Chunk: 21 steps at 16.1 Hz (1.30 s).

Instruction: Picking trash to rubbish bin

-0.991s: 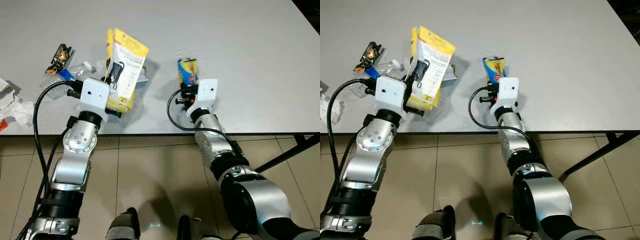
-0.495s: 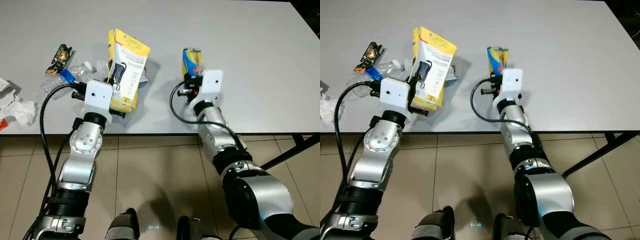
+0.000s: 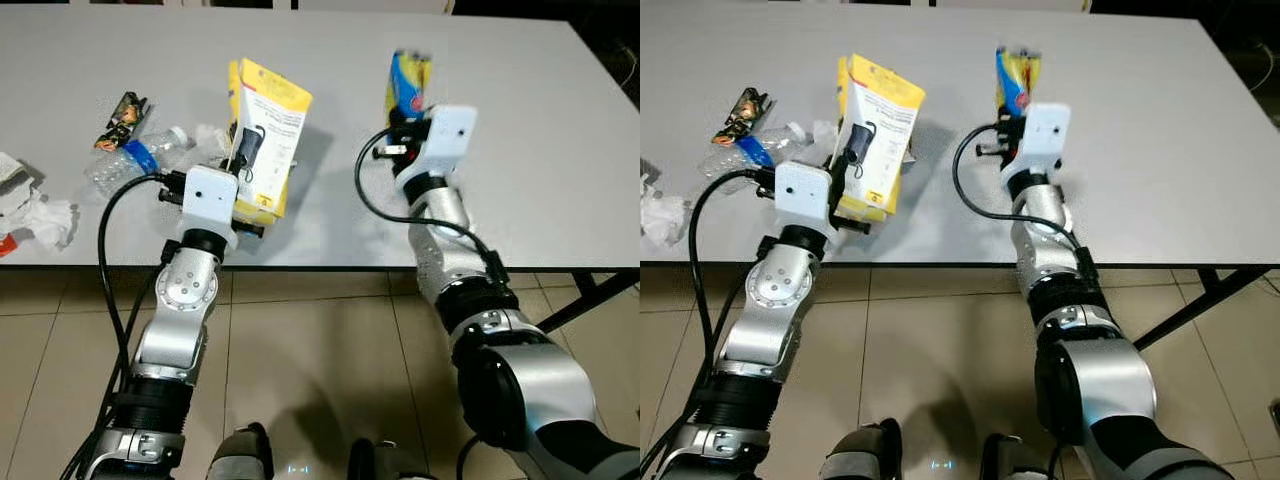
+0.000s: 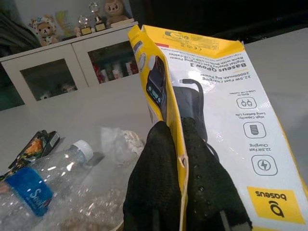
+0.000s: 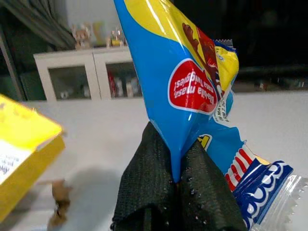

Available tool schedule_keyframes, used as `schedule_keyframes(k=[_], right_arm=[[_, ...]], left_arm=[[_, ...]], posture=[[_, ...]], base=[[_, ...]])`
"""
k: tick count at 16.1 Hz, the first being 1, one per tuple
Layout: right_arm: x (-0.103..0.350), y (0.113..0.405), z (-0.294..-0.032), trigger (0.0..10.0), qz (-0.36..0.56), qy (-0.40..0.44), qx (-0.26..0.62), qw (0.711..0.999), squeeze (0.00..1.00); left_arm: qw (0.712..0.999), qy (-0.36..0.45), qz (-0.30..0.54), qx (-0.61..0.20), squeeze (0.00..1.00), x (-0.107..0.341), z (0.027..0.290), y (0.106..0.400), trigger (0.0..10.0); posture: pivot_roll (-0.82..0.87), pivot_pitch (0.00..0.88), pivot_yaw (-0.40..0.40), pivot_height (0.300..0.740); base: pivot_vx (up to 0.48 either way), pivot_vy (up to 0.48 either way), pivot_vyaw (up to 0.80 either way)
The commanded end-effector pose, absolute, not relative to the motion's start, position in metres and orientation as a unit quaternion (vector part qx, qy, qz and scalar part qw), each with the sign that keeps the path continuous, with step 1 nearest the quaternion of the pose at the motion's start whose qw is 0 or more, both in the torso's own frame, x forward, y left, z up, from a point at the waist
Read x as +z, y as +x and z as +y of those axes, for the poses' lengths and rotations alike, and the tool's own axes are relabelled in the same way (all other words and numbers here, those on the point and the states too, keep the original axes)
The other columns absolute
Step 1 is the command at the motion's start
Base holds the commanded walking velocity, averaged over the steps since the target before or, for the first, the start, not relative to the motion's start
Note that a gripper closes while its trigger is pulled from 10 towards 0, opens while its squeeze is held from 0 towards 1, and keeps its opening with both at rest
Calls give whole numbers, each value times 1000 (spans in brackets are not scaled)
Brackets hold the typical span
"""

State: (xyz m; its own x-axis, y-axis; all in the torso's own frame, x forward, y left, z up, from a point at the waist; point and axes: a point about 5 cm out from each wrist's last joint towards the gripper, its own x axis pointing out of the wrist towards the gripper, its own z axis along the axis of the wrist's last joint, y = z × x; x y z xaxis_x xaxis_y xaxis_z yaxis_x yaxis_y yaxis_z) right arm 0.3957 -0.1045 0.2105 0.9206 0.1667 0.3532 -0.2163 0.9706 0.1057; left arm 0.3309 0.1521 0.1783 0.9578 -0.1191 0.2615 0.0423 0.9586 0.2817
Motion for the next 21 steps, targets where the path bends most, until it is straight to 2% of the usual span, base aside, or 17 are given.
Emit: schedule_keyframes(k=[1, 4, 11, 21], right_arm=[[207, 393, -116, 10000, -184, 79, 84, 976, 0], [197, 388, -122, 10000, -175, 108, 70, 976, 0], [153, 366, -128, 10000, -123, 101, 58, 986, 0], [142, 344, -145, 10000, -117, 81, 40, 989, 0]], left_arm=[[980, 136, -137, -41, 0, 173, 151, 329, 10000], [981, 129, -137, -44, 0, 170, 147, 331, 10000], [984, 113, -131, -43, 0, 158, 142, 328, 10000], [986, 115, -110, -45, 0, 143, 144, 318, 10000]], posture=[[80, 87, -50, 740], [75, 78, -56, 740], [58, 86, -58, 740], [34, 97, -60, 740]], base=[[0, 0, 0], [0, 0, 0], [0, 0, 0], [0, 0, 0]])
